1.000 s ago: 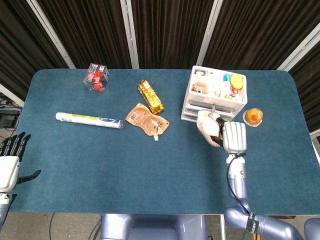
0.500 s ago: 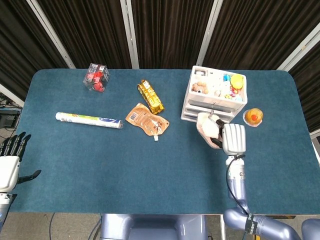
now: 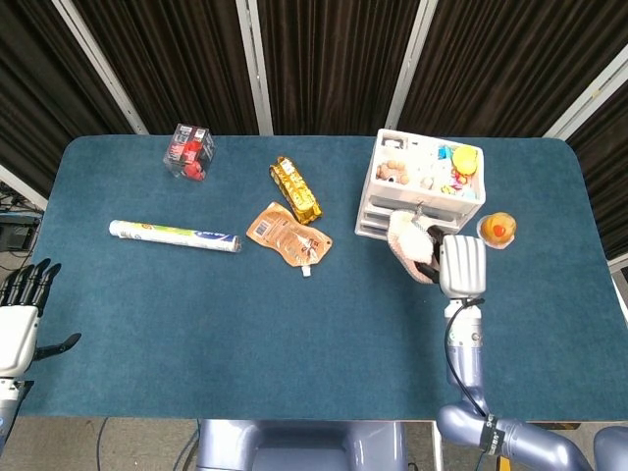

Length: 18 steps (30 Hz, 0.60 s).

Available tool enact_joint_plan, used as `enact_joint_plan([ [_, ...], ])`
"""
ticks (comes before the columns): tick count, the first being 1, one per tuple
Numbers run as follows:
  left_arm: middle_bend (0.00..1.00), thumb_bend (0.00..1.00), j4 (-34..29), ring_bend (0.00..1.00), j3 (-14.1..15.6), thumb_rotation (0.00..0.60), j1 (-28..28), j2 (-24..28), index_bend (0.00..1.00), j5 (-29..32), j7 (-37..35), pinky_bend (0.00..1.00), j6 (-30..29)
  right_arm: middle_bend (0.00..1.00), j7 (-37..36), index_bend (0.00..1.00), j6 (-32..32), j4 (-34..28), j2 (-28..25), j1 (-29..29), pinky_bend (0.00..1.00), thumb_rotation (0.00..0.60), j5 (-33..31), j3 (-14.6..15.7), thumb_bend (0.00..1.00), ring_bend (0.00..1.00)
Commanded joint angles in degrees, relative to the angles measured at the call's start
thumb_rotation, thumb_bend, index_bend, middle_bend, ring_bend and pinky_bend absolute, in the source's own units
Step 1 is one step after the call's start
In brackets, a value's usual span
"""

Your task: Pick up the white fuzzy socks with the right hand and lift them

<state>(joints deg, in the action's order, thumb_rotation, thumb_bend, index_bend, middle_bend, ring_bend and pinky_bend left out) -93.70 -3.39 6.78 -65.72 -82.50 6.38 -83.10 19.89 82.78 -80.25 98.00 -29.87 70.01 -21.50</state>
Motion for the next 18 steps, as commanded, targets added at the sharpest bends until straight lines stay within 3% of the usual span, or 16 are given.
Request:
enact_joint_plan([
  [1,0.0,0.02,0.03,0.0,-0.02,0.6,0.0,-0.02,0.0,0.03,-0.09,0.0,0.0,1.0,0.06,0.65,0.0,-0.02,0.04,-0.13,0.91,0.6,-0.06,-0.13,0.42,0.97],
  [18,0.0,0.02,0.0,0.0,0.02,0.6,0.03,0.04,0.0,-0.09,-0.12,0.0,-0.01,1.0,0.85,0.65,0.01,-0.7,0.79,-0.46,0.91,0.6,-0.13,0.65,0.42,0.97],
])
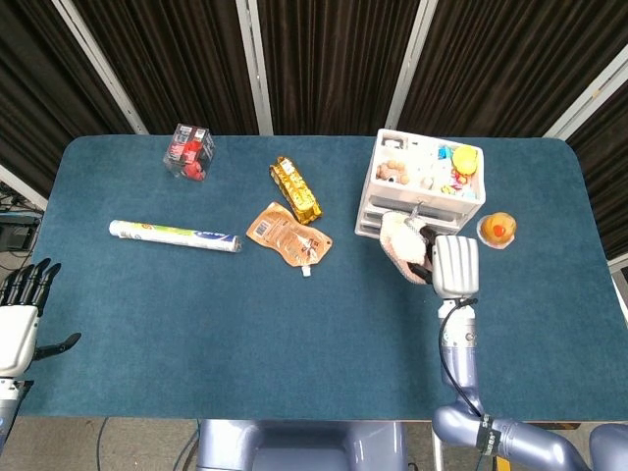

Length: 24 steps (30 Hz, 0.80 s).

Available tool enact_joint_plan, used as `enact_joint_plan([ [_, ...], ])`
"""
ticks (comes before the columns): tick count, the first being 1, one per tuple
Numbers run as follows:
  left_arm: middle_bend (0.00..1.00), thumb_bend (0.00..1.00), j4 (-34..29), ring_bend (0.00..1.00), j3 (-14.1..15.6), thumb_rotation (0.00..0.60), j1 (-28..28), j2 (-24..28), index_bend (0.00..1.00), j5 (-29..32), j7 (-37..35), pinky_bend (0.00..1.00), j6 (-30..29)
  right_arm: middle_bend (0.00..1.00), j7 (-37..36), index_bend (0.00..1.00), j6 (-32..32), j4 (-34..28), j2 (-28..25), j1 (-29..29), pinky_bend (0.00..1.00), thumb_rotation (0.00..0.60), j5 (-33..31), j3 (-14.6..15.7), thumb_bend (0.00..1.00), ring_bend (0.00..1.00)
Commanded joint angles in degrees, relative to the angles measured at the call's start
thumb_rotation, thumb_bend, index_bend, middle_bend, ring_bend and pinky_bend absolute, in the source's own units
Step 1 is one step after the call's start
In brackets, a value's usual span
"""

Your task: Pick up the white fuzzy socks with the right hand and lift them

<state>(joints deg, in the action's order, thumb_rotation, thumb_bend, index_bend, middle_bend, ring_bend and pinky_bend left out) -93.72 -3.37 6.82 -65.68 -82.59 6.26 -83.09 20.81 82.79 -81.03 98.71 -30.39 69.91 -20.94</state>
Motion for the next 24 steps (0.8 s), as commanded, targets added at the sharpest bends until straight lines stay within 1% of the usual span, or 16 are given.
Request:
enact_joint_plan([
  [1,0.0,0.02,0.02,0.0,0.01,0.6,0.0,-0.01,0.0,-0.02,0.01,0.0,-0.01,1.0,-0.14,0.65,0.01,0.12,0.16,0.11,0.91,0.6,-0.02,0.2,0.42,0.97],
  [11,0.0,0.02,0.0,0.0,0.03,0.6,0.05,-0.07,0.0,0.03,0.11,0.0,0.11,0.99,-0.25,0.65,0.08,0.65,0.77,0.12,0.91,0.6,0.46,0.84,0.42,0.97],
  [20,0.0,0.02,-0.09,0.0,-0.01,0.6,0.09,-0.03,0.0,0.12,-0.03,0.0,0.19,1.0,-0.9,0.65,0.35,1.16,0.81,-0.34,0.91,0.6,0.8,-0.05,0.42,0.97],
  [24,0.0,0.02,-0.11,0.0,0.0,0.6,0.14,-0.06,0.0,0.02,-0.04,0.0,0.21,1.0,-0.77,0.65,0.16,1.13,0.79,-0.45,0.91,0.6,1.18,0.32,0.42,0.97],
])
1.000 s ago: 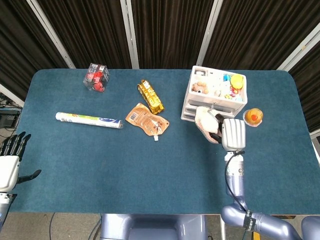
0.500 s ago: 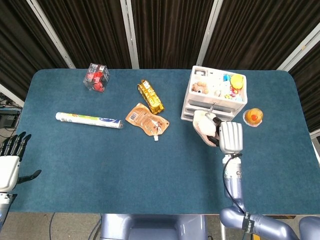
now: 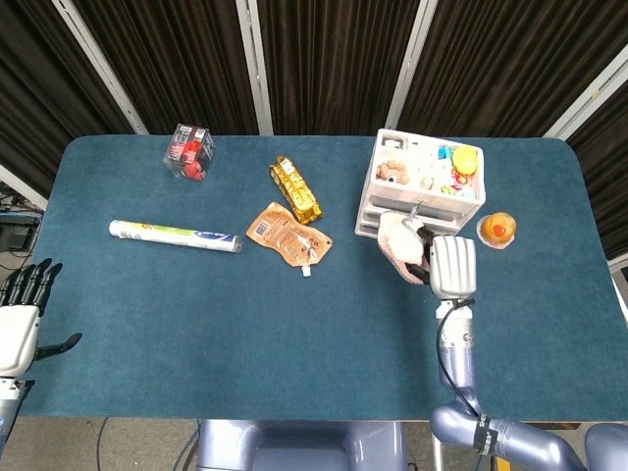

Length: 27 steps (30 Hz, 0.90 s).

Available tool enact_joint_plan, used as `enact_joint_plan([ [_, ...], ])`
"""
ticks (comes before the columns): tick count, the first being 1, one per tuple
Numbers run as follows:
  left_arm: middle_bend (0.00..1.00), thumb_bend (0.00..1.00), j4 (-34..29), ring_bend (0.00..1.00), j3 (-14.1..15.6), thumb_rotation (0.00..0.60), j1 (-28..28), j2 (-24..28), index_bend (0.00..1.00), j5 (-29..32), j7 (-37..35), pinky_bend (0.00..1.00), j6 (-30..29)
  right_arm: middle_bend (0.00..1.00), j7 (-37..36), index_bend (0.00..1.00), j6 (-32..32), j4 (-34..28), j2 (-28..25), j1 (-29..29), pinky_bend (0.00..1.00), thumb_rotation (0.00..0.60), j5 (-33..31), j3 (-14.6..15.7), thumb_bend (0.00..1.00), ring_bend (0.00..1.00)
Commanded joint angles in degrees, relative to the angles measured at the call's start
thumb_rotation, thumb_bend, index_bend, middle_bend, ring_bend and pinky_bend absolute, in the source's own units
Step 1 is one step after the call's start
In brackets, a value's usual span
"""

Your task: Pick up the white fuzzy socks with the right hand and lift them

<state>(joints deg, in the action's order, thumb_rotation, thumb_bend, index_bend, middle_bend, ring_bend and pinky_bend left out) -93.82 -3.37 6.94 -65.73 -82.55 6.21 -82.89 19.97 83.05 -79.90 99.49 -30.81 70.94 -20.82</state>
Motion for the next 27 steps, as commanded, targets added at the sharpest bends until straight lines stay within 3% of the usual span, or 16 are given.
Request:
enact_joint_plan([
  [1,0.0,0.02,0.0,0.0,0.0,0.6,0.03,-0.02,0.0,-0.07,0.03,0.0,-0.01,1.0,0.13,0.65,-0.18,0.05,0.04,-0.02,0.91,0.6,0.22,0.4,0.41,0.97],
  [16,0.0,0.02,-0.04,0.0,0.04,0.6,0.18,0.01,0.0,-0.11,-0.26,0.0,0.27,0.99,0.52,0.63,-1.27,3.02,1.92,0.57,0.9,0.6,1.34,3.82,0.35,0.95],
  [27,0.0,0.02,-0.21,0.0,0.02,0.6,0.32,-0.01,0.0,-0.13,-0.38,0.0,0.42,0.99,-0.21,0.63,0.21,2.53,1.56,0.88,0.9,0.6,1.68,2.16,0.35,0.95],
])
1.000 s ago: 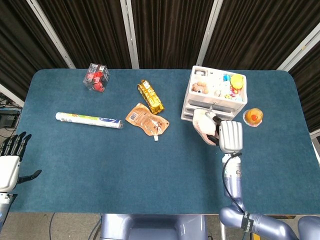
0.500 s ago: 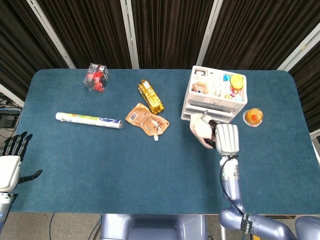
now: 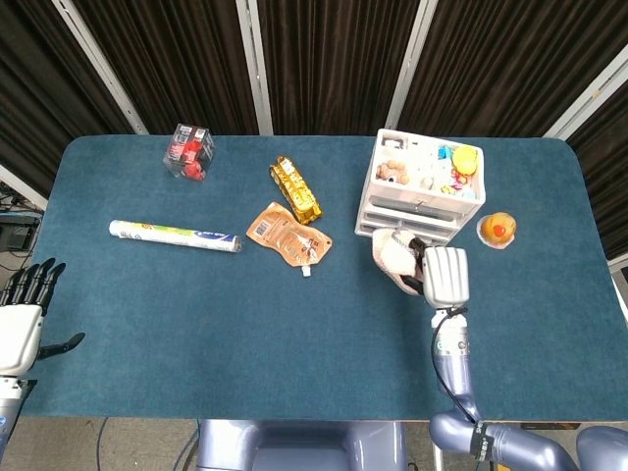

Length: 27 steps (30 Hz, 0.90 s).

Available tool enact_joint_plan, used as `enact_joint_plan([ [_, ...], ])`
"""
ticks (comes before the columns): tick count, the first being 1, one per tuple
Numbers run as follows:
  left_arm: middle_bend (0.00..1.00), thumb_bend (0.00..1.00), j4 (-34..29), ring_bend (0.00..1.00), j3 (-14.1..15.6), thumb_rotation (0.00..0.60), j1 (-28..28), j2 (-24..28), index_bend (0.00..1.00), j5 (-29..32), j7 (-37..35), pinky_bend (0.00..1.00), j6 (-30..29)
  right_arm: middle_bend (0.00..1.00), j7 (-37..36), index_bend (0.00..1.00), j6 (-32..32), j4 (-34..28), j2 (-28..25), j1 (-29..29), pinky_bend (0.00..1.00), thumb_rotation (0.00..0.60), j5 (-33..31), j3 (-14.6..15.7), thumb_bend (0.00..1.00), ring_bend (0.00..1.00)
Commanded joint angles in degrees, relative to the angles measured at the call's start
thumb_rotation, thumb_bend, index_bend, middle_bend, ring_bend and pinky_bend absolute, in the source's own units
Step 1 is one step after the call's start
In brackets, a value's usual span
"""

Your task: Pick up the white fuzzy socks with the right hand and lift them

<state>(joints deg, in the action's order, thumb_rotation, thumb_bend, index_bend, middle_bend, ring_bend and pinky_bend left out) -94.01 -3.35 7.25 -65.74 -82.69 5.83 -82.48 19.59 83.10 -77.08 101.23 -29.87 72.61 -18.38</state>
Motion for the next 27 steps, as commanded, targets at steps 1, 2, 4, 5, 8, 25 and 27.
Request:
enact_joint_plan([
  [1,0.0,0.02,-0.02,0.0,0.01,0.6,0.01,0.0,0.0,0.02,0.03,0.0,0.03,0.99,0.28,0.63,0.23,-0.58,-0.33,-0.09,0.9,0.6,-0.02,-0.52,0.35,0.95],
  [2,0.0,0.02,-0.03,0.0,0.02,0.6,0.0,0.0,0.0,0.02,0.02,0.0,0.02,0.99,0.47,0.63,0.28,-0.8,-0.51,-0.11,0.9,0.6,-0.02,-0.68,0.36,0.95],
  [4,0.0,0.02,-0.06,0.0,0.0,0.6,-0.01,0.01,0.0,0.04,-0.02,0.0,-0.02,0.99,0.69,0.63,0.4,-1.1,-0.8,-0.16,0.9,0.6,-0.02,-1.0,0.36,0.95],
  [5,0.0,0.02,-0.08,0.0,-0.01,0.6,-0.02,0.02,0.0,0.07,-0.03,0.0,-0.03,0.99,0.78,0.63,0.43,-1.26,-0.99,-0.2,0.9,0.6,-0.08,-1.24,0.36,0.95],
  [8,0.0,0.02,-0.15,0.0,-0.05,0.6,-0.03,0.05,0.0,0.19,-0.08,0.0,0.0,0.99,1.0,0.63,0.41,-1.71,-1.54,-0.33,0.9,0.6,-0.36,-1.94,0.36,0.95],
  [25,0.0,0.02,-0.25,0.0,-0.01,0.6,0.05,0.08,0.0,0.4,0.04,0.0,0.24,0.99,1.76,0.62,0.68,-3.7,-3.28,-0.4,0.9,0.6,-1.59,-3.45,0.35,0.95],
  [27,0.0,0.02,-0.23,0.0,0.02,0.6,0.04,0.05,0.0,0.33,0.09,0.0,0.19,0.99,1.78,0.62,0.65,-3.58,-3.16,-0.26,0.9,0.6,-1.61,-3.06,0.35,0.95],
])
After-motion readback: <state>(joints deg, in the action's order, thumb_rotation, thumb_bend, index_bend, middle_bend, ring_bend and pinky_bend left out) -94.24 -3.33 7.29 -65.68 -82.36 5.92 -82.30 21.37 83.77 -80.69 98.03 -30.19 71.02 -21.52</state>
